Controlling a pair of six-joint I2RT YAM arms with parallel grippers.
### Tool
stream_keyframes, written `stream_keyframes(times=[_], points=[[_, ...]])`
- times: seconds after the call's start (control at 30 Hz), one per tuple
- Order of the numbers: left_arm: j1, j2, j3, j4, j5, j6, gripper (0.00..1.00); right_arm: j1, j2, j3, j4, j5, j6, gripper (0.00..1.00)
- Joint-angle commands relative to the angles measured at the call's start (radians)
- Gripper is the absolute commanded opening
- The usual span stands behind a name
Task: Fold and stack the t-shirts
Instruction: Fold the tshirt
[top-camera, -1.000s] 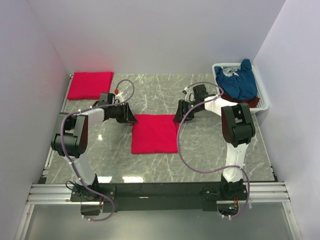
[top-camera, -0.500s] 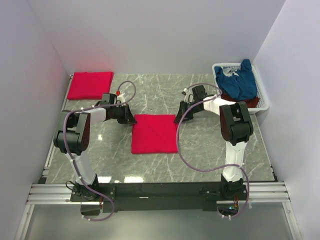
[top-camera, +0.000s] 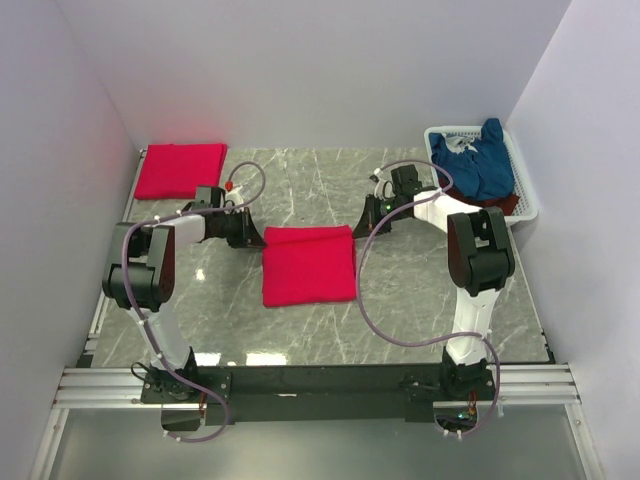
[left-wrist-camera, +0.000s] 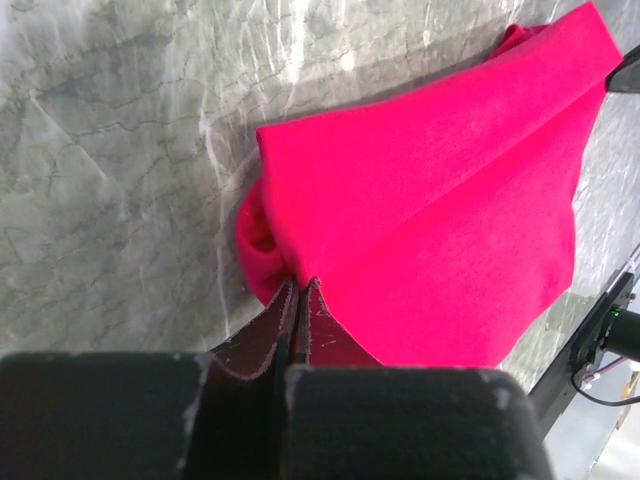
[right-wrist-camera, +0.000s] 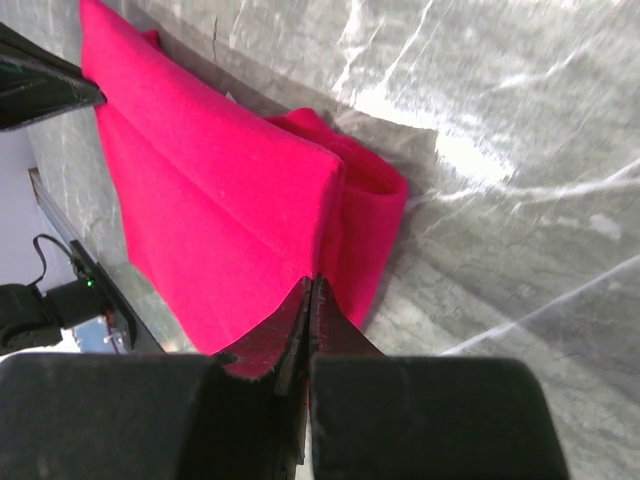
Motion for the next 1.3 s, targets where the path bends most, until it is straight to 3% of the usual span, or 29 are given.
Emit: stream_keyframes(times=[0.0, 0.23, 0.3, 0.33, 0.37, 0.4, 0.47, 0.67, 1.0, 1.07, 1.1, 1.17, 1.23, 1.27], points=[[0.017, -0.002, 0.025, 0.001, -0.023, 0.038, 0.01, -0.019, -0.013, 0.0, 0.065, 0.062, 0.012, 0.0], [0.017, 0.07, 0.059, 0.037, -0.037, 0.034, 0.01, -0.01, 0.065, 0.036, 0.089, 0.048, 0.027, 0.0], [0.017, 0.058, 0.068, 0.038, -0.002, 0.034, 0.07, -0.006, 0.074, 0.064, 0.065, 0.019, 0.021, 0.0], [0.017, 0.046, 0.064, 0.035, 0.026, 0.034, 0.15, -0.004, 0.07, 0.067, 0.042, -0.004, 0.012, 0.05], [0.018, 0.012, 0.056, 0.035, 0.046, 0.035, 0.2, -0.006, 0.044, 0.064, 0.034, -0.015, 0.007, 0.17], [0.018, -0.008, 0.048, 0.032, 0.061, 0.043, 0.29, -0.006, 0.026, 0.047, 0.025, -0.023, 0.0, 0.24], [0.017, -0.046, 0.018, 0.017, 0.101, 0.046, 0.34, -0.006, -0.022, 0.027, 0.01, -0.043, -0.022, 0.36], [0.011, -0.126, -0.085, 0.015, 0.127, 0.012, 0.4, 0.004, -0.061, -0.068, -0.023, -0.083, -0.028, 0.38], [-0.008, -0.06, -0.121, 0.033, 0.084, -0.003, 0.42, 0.053, 0.011, -0.076, -0.007, -0.052, -0.034, 0.4], [-0.014, -0.05, -0.119, 0.035, 0.087, -0.001, 0.4, 0.056, 0.019, -0.074, -0.007, -0.057, -0.033, 0.38], [-0.015, -0.049, -0.116, 0.035, 0.092, 0.002, 0.33, 0.056, 0.021, -0.076, -0.006, -0.06, -0.037, 0.35], [-0.015, -0.048, -0.111, 0.037, 0.097, 0.003, 0.26, 0.056, 0.015, -0.077, -0.013, -0.058, -0.043, 0.17], [-0.009, -0.049, -0.101, 0.035, 0.103, 0.003, 0.1, 0.05, 0.004, -0.077, -0.024, -0.044, -0.056, 0.0], [-0.005, -0.054, -0.099, 0.041, 0.101, -0.001, 0.05, 0.044, 0.001, -0.076, -0.026, -0.038, -0.057, 0.0]])
